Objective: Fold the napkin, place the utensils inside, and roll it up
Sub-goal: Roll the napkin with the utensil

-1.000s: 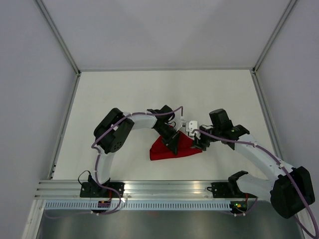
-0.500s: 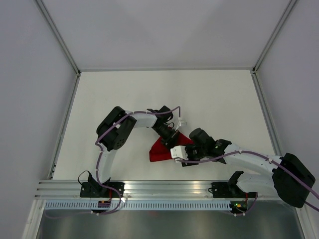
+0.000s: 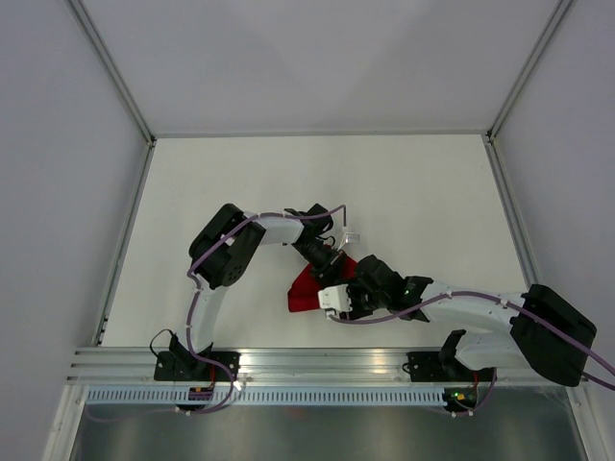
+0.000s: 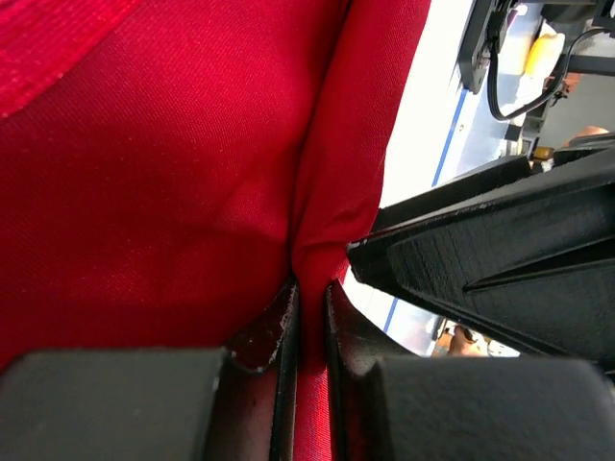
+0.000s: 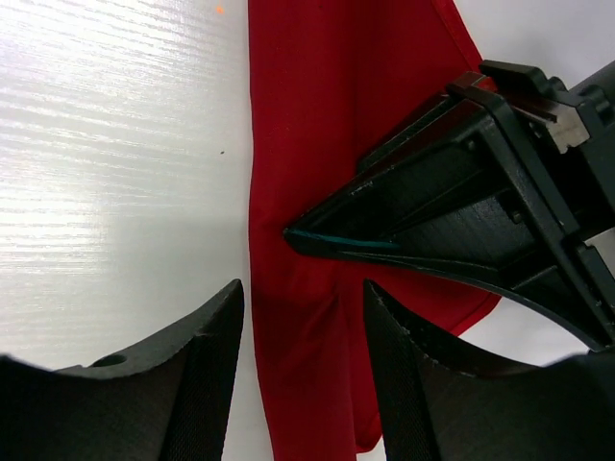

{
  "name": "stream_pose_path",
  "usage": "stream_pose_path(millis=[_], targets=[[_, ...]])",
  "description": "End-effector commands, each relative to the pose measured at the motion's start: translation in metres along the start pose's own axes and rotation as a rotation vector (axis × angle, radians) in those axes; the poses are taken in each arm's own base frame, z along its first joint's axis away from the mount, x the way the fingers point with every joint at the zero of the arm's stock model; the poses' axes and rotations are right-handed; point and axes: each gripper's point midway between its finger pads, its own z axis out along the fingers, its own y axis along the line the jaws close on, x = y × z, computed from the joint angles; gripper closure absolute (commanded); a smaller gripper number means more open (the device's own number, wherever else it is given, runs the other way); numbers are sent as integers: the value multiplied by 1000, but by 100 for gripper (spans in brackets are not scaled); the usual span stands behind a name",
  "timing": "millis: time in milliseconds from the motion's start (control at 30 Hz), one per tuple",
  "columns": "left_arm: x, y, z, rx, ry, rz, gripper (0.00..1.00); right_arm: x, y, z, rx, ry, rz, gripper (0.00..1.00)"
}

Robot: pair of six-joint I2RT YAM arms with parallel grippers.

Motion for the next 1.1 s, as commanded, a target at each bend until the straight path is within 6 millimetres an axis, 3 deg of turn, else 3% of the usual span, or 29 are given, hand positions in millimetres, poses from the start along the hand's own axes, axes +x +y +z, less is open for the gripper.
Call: stream_pose_path(millis=[0,267,433,533,600,733,867,1067], targets=[[15,41,6,-140,47,-86,98,1,-4,3,41,13,-3,42],[16,43,5,-132,51,-113,98,3,7,10,8,35,-23,42],[15,42,5,-122,49,-115,97,10,10,16,-6,67,-22,52],[13,40,3,-101,43,-108,92,14,11,17,-10,90,-23,63],[13,39,2,-95,40,-105,89,14,10,17,-11,96,-25,79],[10,38,-3,-79,23,-102,83,19,15,17,-32,111,-25,89],[3,35,-11,-76,-2,-87,69,20,23,18,-75,119,-14,94],[-31,24,-45,-80,-162,-50,60,20,27,17,-103,115,4,98]])
